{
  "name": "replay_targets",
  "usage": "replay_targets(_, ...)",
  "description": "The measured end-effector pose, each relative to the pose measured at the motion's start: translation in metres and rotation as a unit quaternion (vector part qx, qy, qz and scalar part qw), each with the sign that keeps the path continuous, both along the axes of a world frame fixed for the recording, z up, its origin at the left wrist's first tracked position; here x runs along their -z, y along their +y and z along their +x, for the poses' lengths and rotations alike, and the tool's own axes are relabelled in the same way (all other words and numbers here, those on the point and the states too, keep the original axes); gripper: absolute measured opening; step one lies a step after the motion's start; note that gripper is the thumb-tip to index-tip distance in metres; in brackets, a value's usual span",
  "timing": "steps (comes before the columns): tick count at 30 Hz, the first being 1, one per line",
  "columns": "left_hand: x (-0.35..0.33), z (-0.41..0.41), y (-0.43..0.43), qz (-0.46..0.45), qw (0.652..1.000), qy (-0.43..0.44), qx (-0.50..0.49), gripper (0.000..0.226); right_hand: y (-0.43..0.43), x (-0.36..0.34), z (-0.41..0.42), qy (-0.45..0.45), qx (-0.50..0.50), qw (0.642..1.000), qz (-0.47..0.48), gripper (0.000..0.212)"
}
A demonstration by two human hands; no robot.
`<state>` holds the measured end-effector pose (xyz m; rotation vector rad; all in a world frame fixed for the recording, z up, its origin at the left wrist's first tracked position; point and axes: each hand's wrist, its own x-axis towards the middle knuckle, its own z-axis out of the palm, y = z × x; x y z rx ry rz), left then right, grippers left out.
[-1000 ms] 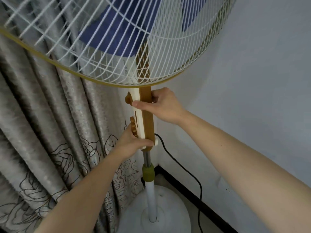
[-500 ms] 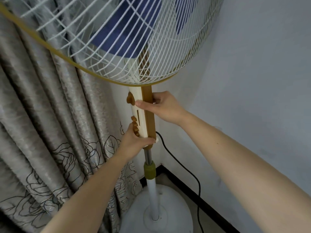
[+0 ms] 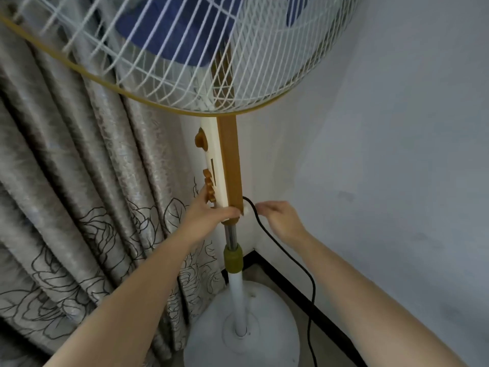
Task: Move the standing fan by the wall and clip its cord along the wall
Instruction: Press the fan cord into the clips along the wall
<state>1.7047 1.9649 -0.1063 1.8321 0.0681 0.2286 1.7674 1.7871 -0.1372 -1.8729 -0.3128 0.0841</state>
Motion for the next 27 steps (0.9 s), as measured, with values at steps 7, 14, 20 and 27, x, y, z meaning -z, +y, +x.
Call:
replay_targets(7,0.038,-0.023,-0.035,-0.07,0.975,-0.062,-0.203,0.058,-0.007,0.049,-0.004,0.059,0.023,0.998,-0.001,0.03)
replay_targets(14,0.075,-0.015,-0.084,-0.115,0.978,0.031,-0.172,0.018,-0.024,0.058,-0.014,0.003,0.033,0.996,-0.077,0.052)
replay_targets(20,0.061,0.017,-0.103,-0.118,0.971,-0.009,-0.207,0.026,-0.042,0.054,-0.019,0.024,0.027,0.996,-0.077,0.042)
replay_targets(27,0.066,0.015,-0.083,0.172,0.967,-0.071,-0.174,0.042,-0.101,0.052,-0.024,0.122,-0.004,0.98,-0.159,0.031)
